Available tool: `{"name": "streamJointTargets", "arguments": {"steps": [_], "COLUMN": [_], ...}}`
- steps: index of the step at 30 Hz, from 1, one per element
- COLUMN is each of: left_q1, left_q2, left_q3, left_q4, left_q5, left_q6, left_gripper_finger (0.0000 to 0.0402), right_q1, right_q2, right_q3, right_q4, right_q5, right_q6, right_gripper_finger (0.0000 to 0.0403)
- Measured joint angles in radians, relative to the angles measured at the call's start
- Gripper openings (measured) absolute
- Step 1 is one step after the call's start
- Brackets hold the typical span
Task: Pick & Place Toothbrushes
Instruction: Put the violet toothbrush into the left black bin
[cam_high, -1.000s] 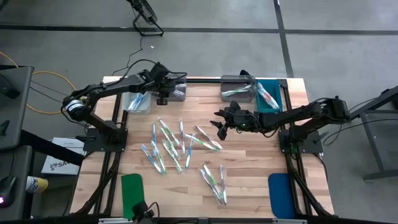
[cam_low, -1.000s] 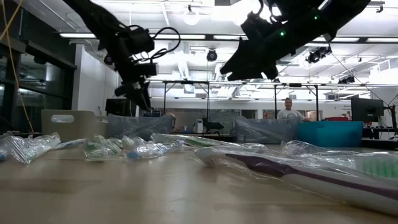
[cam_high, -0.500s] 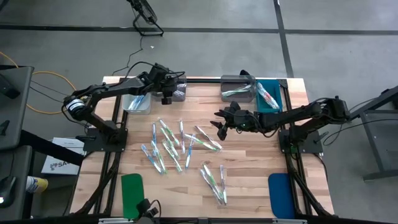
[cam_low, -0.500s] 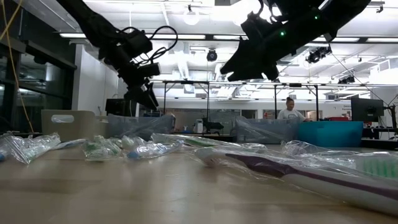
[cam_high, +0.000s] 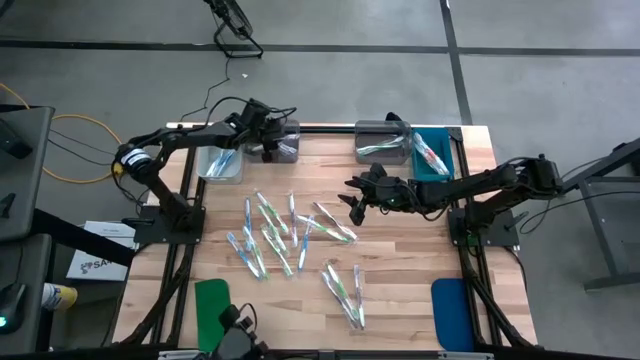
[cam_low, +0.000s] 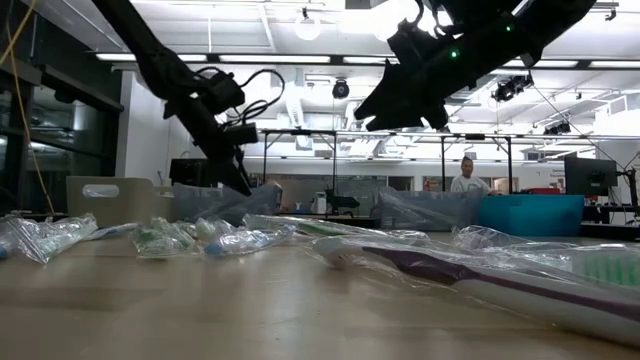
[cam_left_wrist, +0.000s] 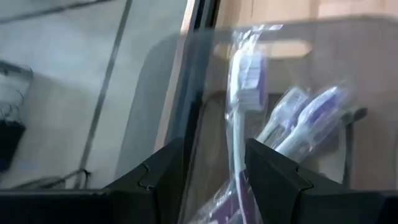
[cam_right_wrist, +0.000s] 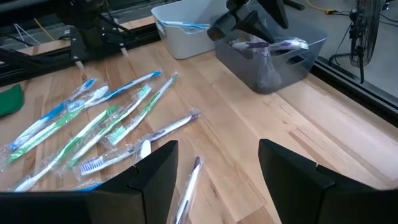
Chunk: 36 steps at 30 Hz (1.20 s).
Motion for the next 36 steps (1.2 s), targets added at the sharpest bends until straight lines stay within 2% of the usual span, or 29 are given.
{"name": "streamJointTargets", "arguments": {"steps": [15, 24, 30, 33, 36], "left_q1": [0.017, 0.017, 0.017, 0.016, 0.016], "left_q2": [0.071, -0.013, -0.101, -0.154, -0.210], "left_q3": [0.000, 0.000, 0.000, 0.000, -0.003], "left_q4": [0.022, 0.013, -0.056, -0.110, -0.157], "left_q5": [-0.017, -0.020, -0.022, -0.023, -0.007], "left_q6": [-0.026, -0.010, 0.014, 0.017, 0.024], "left_gripper_finger": [0.0166, 0.0166, 0.0166, 0.0166, 0.0166], "right_q1": [0.000, 0.000, 0.000, 0.000, 0.002], "right_q2": [0.000, 0.000, 0.000, 0.000, 0.000], "right_q3": [0.000, 0.000, 0.000, 0.000, 0.000], "right_q4": [0.000, 0.000, -0.008, -0.039, -0.104], "right_q5": [0.000, 0.000, -0.005, -0.063, -0.174], "right_q6": [0.009, 0.026, 0.084, 0.157, 0.241], "right_gripper_finger": [0.0217, 0.0217, 0.0217, 0.0217, 0.0217]}}
